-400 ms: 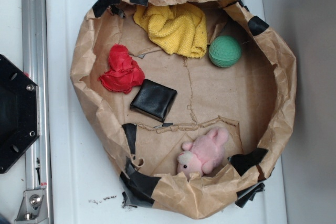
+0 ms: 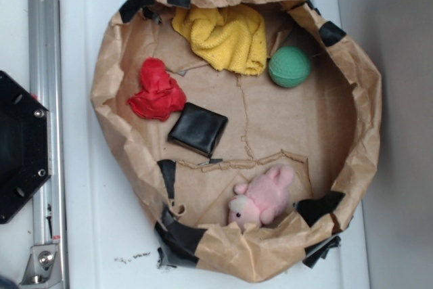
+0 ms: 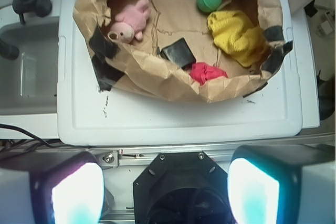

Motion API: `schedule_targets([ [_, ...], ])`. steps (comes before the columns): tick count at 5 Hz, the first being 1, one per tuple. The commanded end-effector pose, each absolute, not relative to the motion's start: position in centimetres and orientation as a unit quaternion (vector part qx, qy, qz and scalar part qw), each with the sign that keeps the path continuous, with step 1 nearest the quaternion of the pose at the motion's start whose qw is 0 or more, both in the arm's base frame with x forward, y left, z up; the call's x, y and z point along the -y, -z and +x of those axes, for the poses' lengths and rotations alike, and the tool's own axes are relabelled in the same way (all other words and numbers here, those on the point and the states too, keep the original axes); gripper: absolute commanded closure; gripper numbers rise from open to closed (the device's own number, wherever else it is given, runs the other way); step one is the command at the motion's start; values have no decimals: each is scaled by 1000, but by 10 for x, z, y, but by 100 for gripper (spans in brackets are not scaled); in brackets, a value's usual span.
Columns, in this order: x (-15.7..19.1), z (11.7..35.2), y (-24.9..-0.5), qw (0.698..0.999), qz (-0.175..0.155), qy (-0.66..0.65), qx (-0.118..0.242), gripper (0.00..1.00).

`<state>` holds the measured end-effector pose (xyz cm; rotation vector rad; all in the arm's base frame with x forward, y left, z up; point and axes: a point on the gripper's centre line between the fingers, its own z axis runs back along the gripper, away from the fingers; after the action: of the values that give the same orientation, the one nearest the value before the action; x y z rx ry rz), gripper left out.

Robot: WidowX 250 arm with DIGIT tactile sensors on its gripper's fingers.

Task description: Grab the pink bunny.

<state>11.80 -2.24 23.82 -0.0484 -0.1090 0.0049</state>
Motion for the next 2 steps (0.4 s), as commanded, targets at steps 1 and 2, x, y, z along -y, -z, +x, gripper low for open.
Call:
schedule_targets([
  [1,24,201,-212,965,-189,-137,117,0],
  [2,11,232,-171,941,-223,-227,117,0],
])
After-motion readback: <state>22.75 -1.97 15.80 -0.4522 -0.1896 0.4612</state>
